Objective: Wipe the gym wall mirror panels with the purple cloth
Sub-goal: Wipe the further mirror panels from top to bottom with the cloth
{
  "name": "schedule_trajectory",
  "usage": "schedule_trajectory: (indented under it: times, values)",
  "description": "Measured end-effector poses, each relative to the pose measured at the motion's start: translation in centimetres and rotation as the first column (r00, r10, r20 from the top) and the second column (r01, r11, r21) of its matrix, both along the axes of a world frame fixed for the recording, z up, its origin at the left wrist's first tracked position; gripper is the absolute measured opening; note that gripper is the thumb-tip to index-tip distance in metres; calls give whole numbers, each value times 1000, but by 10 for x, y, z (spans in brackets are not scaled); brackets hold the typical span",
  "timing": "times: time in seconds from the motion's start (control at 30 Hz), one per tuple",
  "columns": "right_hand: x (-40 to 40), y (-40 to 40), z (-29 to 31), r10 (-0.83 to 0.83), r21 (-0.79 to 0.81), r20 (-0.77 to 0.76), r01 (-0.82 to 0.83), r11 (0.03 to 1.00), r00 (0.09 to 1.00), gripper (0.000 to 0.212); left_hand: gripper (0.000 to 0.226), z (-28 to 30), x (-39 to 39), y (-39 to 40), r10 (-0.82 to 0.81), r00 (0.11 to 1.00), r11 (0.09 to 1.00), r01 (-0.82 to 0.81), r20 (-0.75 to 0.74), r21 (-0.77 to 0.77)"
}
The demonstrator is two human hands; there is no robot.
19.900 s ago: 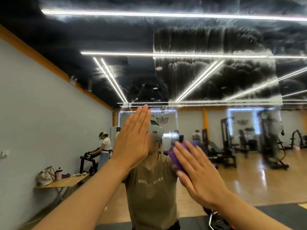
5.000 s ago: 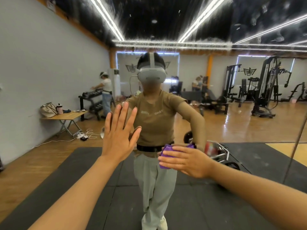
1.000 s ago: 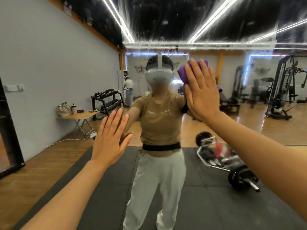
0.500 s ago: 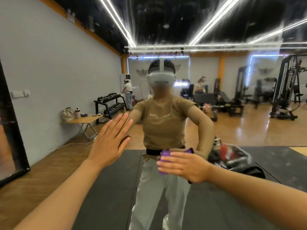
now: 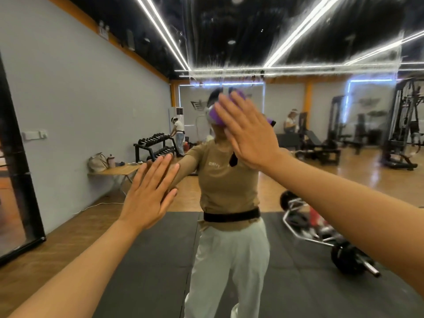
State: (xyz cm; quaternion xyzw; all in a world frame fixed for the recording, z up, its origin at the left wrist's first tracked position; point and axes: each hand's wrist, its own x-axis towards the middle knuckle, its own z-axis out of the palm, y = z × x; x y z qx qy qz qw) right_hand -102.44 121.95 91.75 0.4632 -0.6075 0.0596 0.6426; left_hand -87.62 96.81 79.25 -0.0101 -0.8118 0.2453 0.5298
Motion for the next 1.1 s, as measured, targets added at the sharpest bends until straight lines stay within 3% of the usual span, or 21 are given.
schedule_trajectory:
  times: [0.13, 0.27, 0.4, 0.43, 0.5, 0.57, 0.63, 0.77, 0.9, 0.97, 1.1]
  values:
    - [3, 7, -86, 52, 406, -63, -23, 914, 997, 63, 60, 0, -1, -4, -25, 999, 1000, 25, 27, 1]
    - [0, 19, -180, -9, 635, -187, 128, 762, 982, 67, 62, 0, 1, -5, -67, 997, 998, 67, 43, 19]
    - [-12, 22, -174, 79, 747, -331, 210, 630, 940, 66, 65, -6, 5, -13, -41, 999, 997, 39, 35, 70]
    - [-11, 15, -151, 82, 754, -305, 188, 630, 949, 65, 66, -4, 6, -20, -23, 999, 998, 20, 35, 64]
    - [-4, 7, -100, 57, 673, -191, 89, 735, 980, 62, 66, -4, 5, -22, -6, 999, 999, 3, 49, 49]
    - [1, -2, -40, 31, 488, -73, 9, 873, 997, 59, 67, -2, 4, -22, -8, 998, 999, 5, 56, 48]
    - [6, -9, 13, -4, 311, -24, 11, 950, 1000, 54, 67, -3, 6, -22, -10, 998, 999, 7, 58, 52]
    - [9, -19, 69, -29, 94, 34, 25, 995, 999, 53, 65, -4, 7, -19, -31, 999, 998, 28, 45, 60]
    - [17, -36, 59, 17, -80, 62, -12, 997, 998, 52, 64, -4, 6, -17, -49, 999, 997, 47, 16, 63]
    - [18, -41, 29, 38, -13, 14, -38, 999, 999, 54, 63, -6, 5, -14, -64, 998, 995, 64, 0, 73]
    - [19, -31, -69, 20, 360, -54, 1, 933, 998, 68, 63, -9, 3, -12, -81, 997, 993, 82, -15, 87]
